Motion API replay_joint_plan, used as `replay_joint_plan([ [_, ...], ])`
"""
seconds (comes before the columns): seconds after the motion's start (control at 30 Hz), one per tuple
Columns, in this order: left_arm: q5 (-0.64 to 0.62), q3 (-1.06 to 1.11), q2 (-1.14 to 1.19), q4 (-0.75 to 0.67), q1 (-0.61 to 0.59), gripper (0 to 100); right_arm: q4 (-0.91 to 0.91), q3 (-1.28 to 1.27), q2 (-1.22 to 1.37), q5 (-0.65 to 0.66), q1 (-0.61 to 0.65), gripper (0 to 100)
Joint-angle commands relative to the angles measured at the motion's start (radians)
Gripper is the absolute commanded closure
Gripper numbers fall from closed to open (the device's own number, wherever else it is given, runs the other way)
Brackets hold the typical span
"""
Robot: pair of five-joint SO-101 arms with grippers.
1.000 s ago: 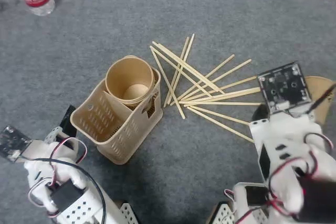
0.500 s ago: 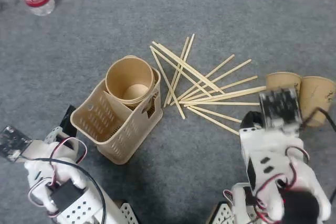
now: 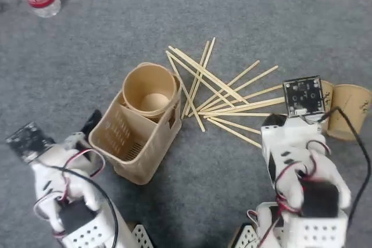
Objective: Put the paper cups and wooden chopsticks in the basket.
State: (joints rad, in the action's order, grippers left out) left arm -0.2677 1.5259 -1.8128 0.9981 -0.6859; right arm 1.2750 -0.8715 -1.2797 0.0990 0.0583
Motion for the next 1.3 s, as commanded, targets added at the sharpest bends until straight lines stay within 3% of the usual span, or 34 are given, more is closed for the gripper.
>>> replay_joint_plan([
  [0.0, 0.012, -0.105, -0.009, -0.028, -0.083, 56, -0.125, -0.101, 0.018, -0.023, -0.001, 99.1],
  [0.13, -0.002, -0.179, -0.009, -0.117, -0.184, 56, -0.197, -0.189, 0.018, -0.021, 0.005, 99.1],
  [0.3, -0.190, -0.351, -0.008, -0.169, -0.245, 56, -0.312, -0.318, 0.018, -0.023, 0.005, 99.1],
  [0.63, -0.187, -0.667, -0.005, -0.160, -0.140, 56, -0.407, -0.417, 0.024, -0.021, 0.005, 99.1],
  [0.9, -0.166, -0.974, 0.176, 0.064, -0.115, 56, -0.507, -0.494, 0.018, -0.015, 0.005, 99.1],
  [1.1, 0.015, -1.282, 0.491, 0.384, 0.115, 56, -0.521, -0.506, 0.018, -0.015, 0.005, 99.1],
  [1.27, 0.127, -1.458, 0.651, 0.516, 0.203, 56, -0.521, -0.508, 0.018, -0.017, 0.005, 99.1],
])
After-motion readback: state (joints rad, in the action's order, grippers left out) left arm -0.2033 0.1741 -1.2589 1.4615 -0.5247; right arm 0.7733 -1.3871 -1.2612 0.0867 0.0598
